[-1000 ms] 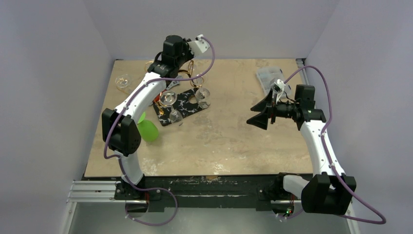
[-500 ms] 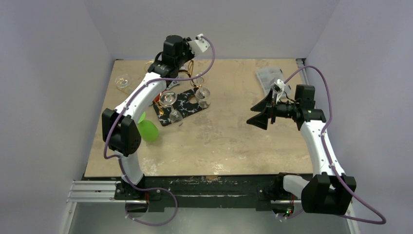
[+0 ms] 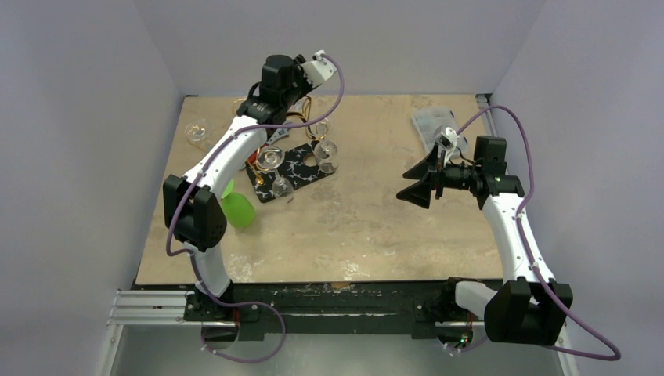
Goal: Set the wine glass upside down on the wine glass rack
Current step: Turn the wine glass upside down at the wine rack.
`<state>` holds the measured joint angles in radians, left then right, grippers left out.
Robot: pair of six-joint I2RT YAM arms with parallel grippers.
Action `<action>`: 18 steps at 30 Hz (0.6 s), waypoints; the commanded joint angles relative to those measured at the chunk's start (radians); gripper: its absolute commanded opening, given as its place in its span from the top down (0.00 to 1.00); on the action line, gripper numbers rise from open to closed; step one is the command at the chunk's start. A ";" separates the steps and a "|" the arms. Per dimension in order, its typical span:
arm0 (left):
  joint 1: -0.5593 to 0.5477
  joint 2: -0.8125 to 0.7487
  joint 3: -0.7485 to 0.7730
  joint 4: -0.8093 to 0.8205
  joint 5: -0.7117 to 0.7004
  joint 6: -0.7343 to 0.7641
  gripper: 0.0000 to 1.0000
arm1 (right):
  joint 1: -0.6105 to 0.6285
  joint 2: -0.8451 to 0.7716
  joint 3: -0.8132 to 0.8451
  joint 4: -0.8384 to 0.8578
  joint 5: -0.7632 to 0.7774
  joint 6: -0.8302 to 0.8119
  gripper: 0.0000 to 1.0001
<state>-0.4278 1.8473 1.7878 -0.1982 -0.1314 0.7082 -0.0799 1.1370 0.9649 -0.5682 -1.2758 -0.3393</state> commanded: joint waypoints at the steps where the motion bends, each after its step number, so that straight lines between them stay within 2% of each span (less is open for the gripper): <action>1: -0.009 -0.023 0.031 -0.026 0.030 -0.058 0.60 | -0.003 -0.027 0.028 0.015 -0.034 0.005 0.13; 18: -0.024 -0.030 0.068 -0.069 0.057 -0.159 0.45 | -0.004 -0.038 0.023 0.023 -0.031 0.012 0.13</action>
<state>-0.4400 1.8473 1.8217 -0.2211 -0.1139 0.6086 -0.0799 1.1248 0.9649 -0.5678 -1.2766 -0.3367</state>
